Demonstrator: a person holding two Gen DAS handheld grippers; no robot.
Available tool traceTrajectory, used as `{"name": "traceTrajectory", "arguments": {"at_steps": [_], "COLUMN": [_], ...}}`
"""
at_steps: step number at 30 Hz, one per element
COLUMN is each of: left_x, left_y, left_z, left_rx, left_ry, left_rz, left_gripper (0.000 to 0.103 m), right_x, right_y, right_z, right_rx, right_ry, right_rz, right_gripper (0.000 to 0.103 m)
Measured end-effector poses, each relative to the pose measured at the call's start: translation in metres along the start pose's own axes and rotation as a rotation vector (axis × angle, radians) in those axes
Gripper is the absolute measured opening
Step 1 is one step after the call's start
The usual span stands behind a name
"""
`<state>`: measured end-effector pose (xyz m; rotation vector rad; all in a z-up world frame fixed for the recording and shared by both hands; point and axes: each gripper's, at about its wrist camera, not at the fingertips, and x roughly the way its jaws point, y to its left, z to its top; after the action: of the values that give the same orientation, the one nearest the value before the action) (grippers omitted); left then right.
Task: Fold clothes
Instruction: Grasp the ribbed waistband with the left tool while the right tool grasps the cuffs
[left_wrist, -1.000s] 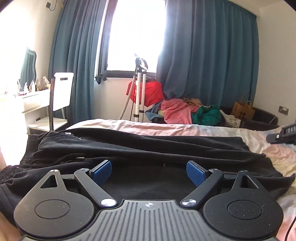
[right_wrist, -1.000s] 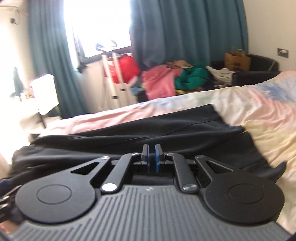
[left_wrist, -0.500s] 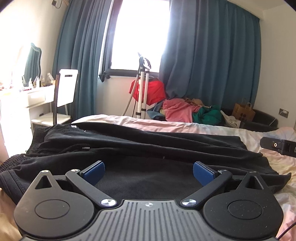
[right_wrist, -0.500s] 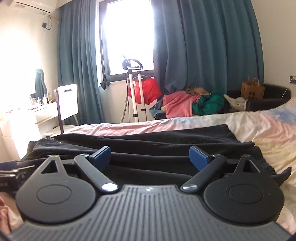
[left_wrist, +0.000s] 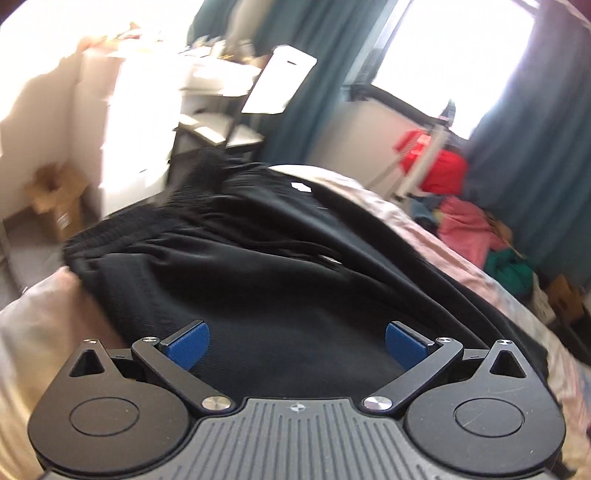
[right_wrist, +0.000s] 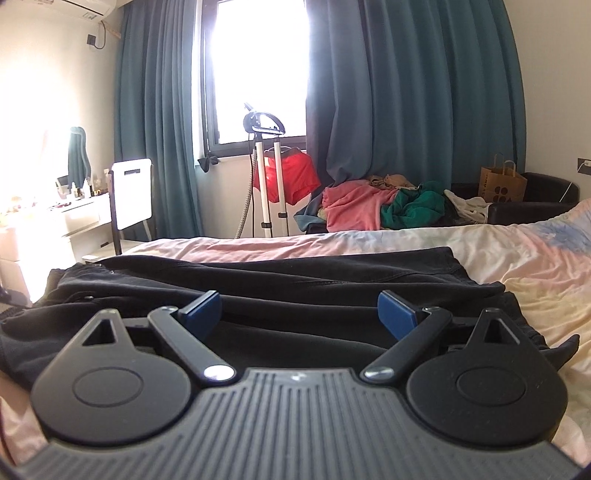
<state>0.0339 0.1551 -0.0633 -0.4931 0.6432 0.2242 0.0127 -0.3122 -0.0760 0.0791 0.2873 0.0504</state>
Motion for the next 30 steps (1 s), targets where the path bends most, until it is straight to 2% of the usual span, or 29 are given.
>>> {"name": "traceTrajectory", "arguments": {"at_steps": [4, 7, 13, 16, 21, 25, 27, 30], "left_x": [0.000, 0.003, -0.003, -0.005, 0.000, 0.007, 0.009, 0.010], "left_y": [0.043, 0.068, 0.097, 0.101, 0.119, 0.136, 0.142, 0.147], "left_z": [0.022, 0.021, 0.010, 0.007, 0.002, -0.004, -0.007, -0.010], "left_rx": [-0.127, -0.222, -0.414, -0.436, -0.538, -0.634, -0.662, -0.686], "left_ry": [0.009, 0.013, -0.006, -0.002, 0.033, 0.091, 0.101, 0.105], "left_rz": [0.080, 0.078, -0.014, -0.003, -0.017, -0.048, -0.067, -0.090], "left_gripper": [0.102, 0.101, 0.100, 0.100, 0.100, 0.100, 0.100, 0.100], "right_x": [0.004, 0.007, 0.015, 0.021, 0.022, 0.017, 0.013, 0.013], "right_y": [-0.002, -0.006, -0.024, -0.044, -0.106, -0.176, -0.209, -0.251], "right_z": [0.000, -0.001, -0.001, 0.002, 0.009, 0.003, -0.007, -0.036], "right_rx": [0.028, 0.060, 0.115, 0.178, 0.380, 0.604, 0.722, 0.873], "right_ry": [0.021, 0.040, 0.075, 0.095, 0.059, 0.020, 0.015, 0.053], "right_rz": [0.013, 0.011, -0.069, -0.121, -0.261, -0.313, -0.376, -0.459], "right_gripper": [0.093, 0.093, 0.093, 0.093, 0.093, 0.093, 0.093, 0.093]}}
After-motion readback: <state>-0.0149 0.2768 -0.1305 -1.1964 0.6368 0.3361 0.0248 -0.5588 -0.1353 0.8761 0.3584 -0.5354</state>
